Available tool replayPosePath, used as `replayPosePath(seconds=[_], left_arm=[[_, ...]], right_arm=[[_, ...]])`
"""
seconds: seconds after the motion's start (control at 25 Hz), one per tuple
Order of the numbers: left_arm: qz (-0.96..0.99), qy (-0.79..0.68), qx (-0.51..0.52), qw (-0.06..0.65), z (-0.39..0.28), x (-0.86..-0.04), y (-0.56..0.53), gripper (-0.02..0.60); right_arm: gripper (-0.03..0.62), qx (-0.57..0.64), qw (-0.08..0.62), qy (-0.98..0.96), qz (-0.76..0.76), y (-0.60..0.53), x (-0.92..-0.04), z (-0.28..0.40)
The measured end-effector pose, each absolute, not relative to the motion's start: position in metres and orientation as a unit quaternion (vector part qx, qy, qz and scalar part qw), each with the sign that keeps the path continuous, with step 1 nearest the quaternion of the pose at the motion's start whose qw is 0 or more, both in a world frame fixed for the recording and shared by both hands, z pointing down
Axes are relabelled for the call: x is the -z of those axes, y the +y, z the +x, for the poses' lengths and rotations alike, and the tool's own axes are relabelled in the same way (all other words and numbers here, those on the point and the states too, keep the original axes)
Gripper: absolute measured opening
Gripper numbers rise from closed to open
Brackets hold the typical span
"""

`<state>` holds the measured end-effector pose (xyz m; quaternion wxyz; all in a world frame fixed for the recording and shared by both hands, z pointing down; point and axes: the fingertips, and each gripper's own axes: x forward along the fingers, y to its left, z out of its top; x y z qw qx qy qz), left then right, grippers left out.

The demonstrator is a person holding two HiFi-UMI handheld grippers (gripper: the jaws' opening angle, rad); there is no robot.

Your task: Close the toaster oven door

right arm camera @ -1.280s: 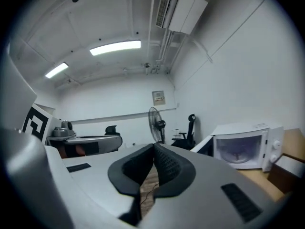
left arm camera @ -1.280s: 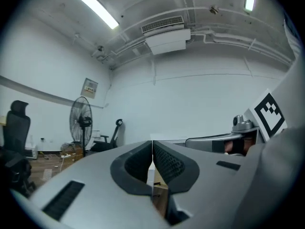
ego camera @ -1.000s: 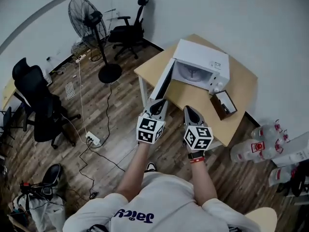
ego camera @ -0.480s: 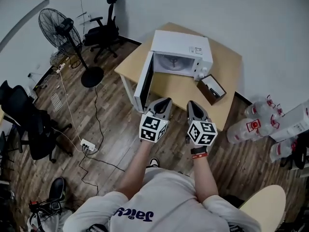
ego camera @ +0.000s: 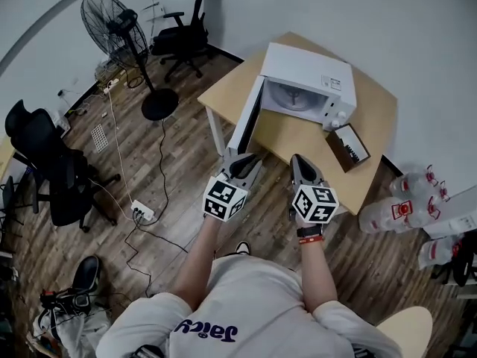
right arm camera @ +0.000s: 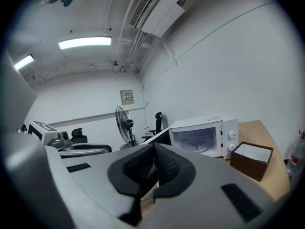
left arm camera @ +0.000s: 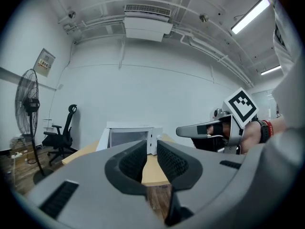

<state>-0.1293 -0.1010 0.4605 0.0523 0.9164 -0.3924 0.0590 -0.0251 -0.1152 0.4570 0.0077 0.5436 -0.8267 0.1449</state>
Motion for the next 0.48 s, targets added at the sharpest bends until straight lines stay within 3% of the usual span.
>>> replayPosePath(seconds=[0.48], left_arm=[[0.927, -0.355, -0.108, 0.061, -0.206, -0.509, -0.122, 0.123]], right_arm=[[0.015, -0.163, 0.023, -0.837, 0.522, -0.141, -0.481, -0.062]])
